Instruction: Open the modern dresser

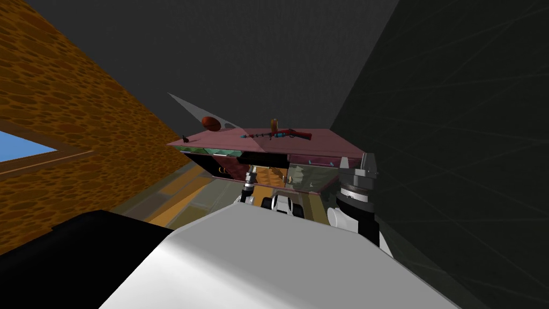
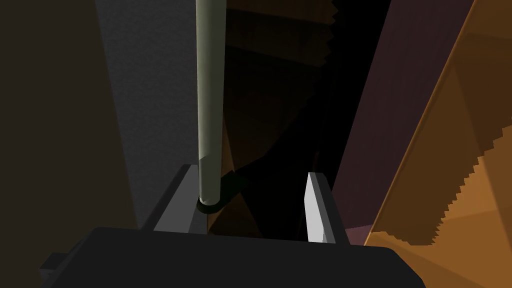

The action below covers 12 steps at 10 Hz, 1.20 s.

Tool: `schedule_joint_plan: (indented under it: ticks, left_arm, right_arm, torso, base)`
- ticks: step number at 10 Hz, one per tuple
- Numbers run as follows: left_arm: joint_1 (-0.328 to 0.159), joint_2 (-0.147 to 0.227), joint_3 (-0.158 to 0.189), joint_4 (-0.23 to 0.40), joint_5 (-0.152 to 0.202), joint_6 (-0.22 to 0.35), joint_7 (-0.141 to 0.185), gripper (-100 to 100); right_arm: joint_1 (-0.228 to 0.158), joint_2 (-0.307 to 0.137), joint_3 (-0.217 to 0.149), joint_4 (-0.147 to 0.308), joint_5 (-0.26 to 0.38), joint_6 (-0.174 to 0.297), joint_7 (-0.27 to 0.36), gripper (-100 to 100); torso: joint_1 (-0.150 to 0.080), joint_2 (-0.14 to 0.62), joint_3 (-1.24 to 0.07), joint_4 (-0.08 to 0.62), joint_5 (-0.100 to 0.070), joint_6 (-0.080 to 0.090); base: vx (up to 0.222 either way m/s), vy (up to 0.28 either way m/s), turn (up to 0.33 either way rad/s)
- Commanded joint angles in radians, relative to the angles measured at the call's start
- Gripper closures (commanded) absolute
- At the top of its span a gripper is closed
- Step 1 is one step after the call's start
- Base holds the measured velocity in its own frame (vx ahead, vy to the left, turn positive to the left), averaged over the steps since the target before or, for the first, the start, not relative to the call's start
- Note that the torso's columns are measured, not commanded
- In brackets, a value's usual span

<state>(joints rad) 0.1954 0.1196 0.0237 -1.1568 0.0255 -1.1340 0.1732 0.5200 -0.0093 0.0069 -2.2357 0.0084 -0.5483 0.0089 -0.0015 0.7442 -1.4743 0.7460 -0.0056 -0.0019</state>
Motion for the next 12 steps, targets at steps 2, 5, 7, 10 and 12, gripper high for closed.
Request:
schedule_joint_plan:
  ticks: [2,5,7,10,12]
  left_arm:
    - [-0.039,0.015,0.008,-0.031,0.007,0.078,0.01,-100]
    - [-0.08,0.03,0.018,-0.062,0.014,0.152,0.019,-100]
    - [-0.094,0.035,0.021,-0.073,0.016,0.177,0.022,-100]
    - [-0.122,0.045,0.027,-0.094,0.021,0.225,0.028,-100]
    - [-0.11,0.042,0.021,-0.073,0.018,0.241,0.028,0]
  right_arm:
    - [0.0,0.0,0.0,0.0,0.0,0.0,0.0,0]
    - [0.0,0.0,0.0,0.0,0.0,0.0,0.0,0]
    - [0.0,0.0,0.0,0.0,0.0,0.0,0.0,0]
    - [0.0,0.0,0.0,0.0,0.0,0.0,0.0,0]
    - [0.0,0.0,0.0,0.0,0.0,0.0,0.0,0]
  torso:
    - [0.0,-0.006,-0.002,-0.005,0.003,0.002]
    - [0.001,-0.003,0.0,-0.004,0.004,0.001]
    - [0.0,0.0,0.002,-0.001,0.002,0.0]
    - [-0.004,0.007,0.005,0.005,-0.002,-0.001]
    - [-0.002,0.005,0.004,0.002,0.0,0.0]
  base:
    - [-0.061,-0.021,0.018]
    - [-0.08,-0.024,0.009]
    - [-0.062,-0.012,0.003]
    - [-0.044,-0.014,0.009]
    - [0.0,0.0,0.0]
